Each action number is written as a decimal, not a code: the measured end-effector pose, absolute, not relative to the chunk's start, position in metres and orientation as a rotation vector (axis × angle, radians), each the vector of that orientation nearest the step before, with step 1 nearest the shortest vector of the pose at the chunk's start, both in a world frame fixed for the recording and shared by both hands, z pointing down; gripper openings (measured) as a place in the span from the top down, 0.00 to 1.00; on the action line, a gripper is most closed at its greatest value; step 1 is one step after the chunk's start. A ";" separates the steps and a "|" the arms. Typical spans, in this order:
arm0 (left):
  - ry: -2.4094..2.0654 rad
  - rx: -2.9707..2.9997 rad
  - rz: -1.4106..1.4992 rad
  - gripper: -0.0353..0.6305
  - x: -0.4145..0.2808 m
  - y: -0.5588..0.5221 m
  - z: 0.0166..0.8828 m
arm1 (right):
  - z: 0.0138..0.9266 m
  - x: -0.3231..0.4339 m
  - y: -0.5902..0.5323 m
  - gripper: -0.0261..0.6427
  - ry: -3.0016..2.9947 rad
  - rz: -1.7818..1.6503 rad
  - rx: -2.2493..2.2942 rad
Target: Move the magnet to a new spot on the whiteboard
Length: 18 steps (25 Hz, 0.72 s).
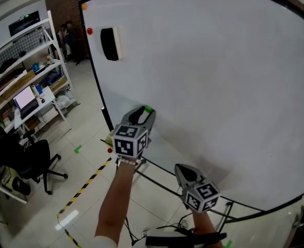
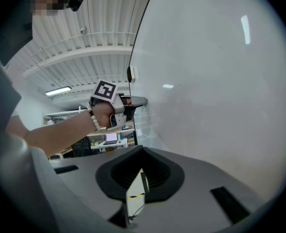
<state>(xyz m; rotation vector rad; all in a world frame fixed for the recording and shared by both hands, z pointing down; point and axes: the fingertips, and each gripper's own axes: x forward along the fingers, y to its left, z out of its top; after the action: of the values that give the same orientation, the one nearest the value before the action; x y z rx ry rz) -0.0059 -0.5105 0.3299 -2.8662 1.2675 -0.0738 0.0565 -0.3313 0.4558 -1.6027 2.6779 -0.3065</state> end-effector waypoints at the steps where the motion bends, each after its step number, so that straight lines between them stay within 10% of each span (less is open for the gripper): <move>1: 1.266 -2.868 -0.072 0.71 -0.006 -0.510 0.330 | 0.456 0.057 -0.331 0.95 2.679 -0.306 -1.604; 18: 1.205 -2.893 -0.043 0.77 -0.016 -0.485 0.322 | 0.451 0.050 -0.333 0.95 2.688 -0.298 -1.593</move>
<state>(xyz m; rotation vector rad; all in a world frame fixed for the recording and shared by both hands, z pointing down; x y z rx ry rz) -0.0157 -0.4851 0.3222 -2.8929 1.2046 -0.0432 0.0499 -0.3334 0.4514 -1.5928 2.6881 -0.2980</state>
